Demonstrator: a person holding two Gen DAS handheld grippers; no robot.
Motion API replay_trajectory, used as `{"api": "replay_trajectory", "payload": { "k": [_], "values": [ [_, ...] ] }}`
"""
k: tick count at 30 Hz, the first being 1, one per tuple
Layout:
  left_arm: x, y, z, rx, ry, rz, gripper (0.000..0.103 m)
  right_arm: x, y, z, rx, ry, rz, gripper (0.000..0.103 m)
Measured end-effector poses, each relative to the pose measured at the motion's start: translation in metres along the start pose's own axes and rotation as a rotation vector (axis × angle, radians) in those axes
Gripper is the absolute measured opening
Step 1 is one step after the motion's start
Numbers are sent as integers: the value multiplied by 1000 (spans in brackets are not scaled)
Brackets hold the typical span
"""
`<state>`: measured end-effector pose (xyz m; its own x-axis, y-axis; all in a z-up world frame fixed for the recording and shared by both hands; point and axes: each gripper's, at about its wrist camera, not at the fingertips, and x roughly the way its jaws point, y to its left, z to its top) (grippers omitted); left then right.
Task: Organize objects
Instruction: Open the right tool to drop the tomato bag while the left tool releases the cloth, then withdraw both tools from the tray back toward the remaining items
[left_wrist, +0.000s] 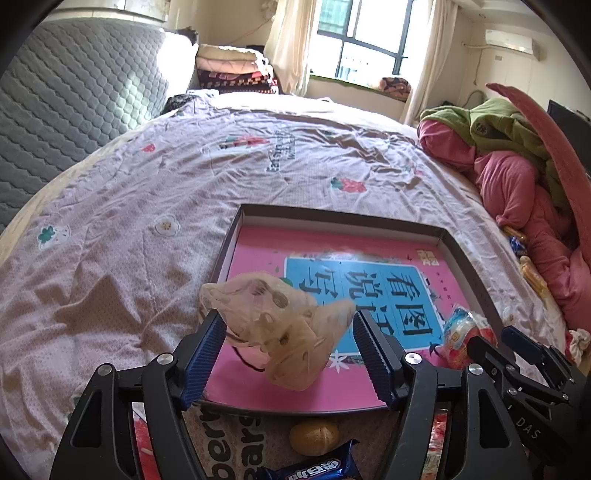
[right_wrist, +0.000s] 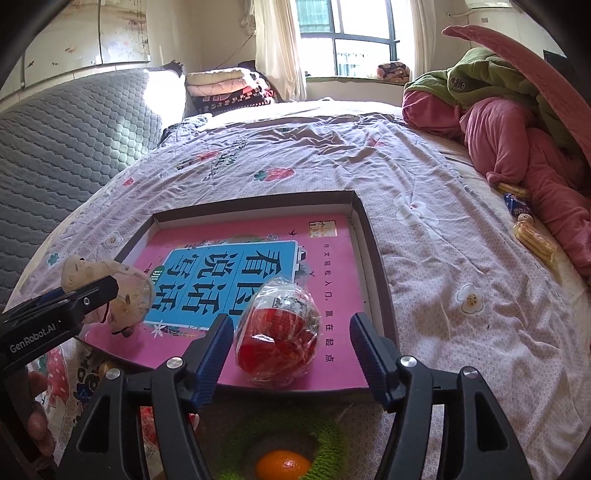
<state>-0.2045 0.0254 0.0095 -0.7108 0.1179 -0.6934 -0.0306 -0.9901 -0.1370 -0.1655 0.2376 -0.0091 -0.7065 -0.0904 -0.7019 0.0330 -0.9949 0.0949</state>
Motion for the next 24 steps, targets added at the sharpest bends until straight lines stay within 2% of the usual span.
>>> {"api": "replay_trajectory", "payload": {
  "k": [12,17,20,24],
  "values": [
    [-21,0,5,-1,-71,-7,75,-12,-2,3,4,-38,1,67],
    [-33,-3,6,17,-108,12,76,-17,-1,5,6,-58,3,68],
    [-37,-3,6,27,-120,19,76,-20,-1,5,10,-71,6,74],
    [-41,-2,6,30,-131,23,76,-24,-1,5,7,-79,8,74]
  ]
}}
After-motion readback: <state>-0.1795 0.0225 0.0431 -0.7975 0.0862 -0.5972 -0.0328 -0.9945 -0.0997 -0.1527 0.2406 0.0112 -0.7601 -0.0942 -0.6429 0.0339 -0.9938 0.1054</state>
